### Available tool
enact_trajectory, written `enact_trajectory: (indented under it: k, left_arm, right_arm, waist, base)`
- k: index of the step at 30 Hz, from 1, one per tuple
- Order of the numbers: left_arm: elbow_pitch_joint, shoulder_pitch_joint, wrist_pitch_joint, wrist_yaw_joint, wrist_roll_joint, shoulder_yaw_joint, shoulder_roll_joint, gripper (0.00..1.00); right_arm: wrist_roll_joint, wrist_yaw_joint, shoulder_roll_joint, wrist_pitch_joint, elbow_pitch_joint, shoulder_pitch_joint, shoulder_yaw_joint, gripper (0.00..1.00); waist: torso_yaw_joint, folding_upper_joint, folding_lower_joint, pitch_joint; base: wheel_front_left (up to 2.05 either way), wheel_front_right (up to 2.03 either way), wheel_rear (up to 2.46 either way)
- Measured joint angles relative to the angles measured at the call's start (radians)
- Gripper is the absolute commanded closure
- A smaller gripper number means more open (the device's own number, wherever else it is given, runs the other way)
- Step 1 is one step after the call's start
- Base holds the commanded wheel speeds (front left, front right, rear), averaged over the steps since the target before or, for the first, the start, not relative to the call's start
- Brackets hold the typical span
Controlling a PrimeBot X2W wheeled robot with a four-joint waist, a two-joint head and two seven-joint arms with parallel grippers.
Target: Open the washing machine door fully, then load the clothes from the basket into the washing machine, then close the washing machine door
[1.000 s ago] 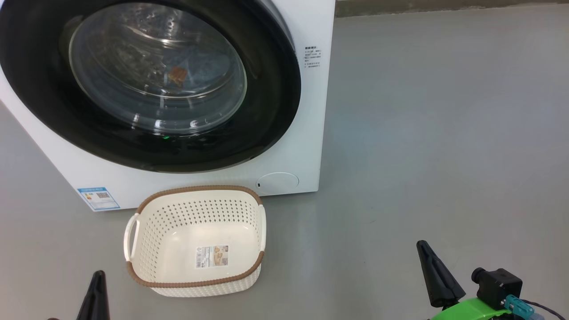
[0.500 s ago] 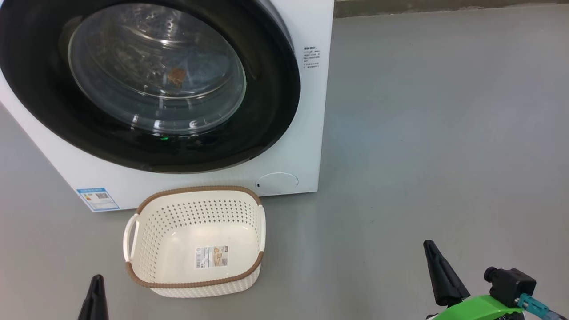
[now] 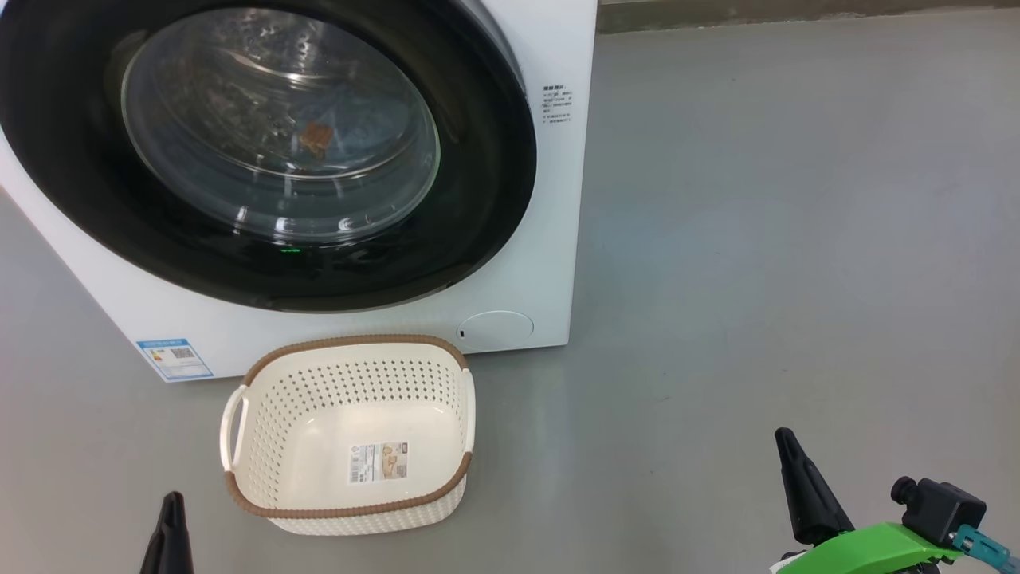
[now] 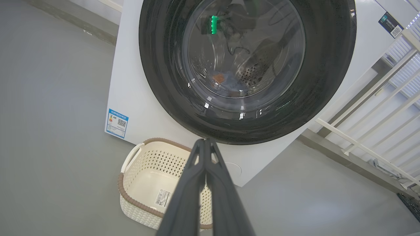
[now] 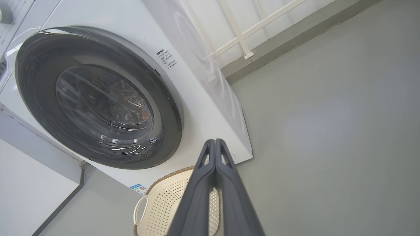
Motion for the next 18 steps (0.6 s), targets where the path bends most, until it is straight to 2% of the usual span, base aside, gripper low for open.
enact_trajectory:
  k: [18]
  left_arm:
    - [0.022,-0.031,0.053,0.0,-0.202,0.002,-0.004,1.0]
  right_arm:
    - [0.208,0.0,-0.003,0.053,0.004,-0.003,-0.016,1.0]
  waist:
    - [-0.003,0.0,-0.0001,-0.003]
  base:
    - [0.0,0.0,0.0]
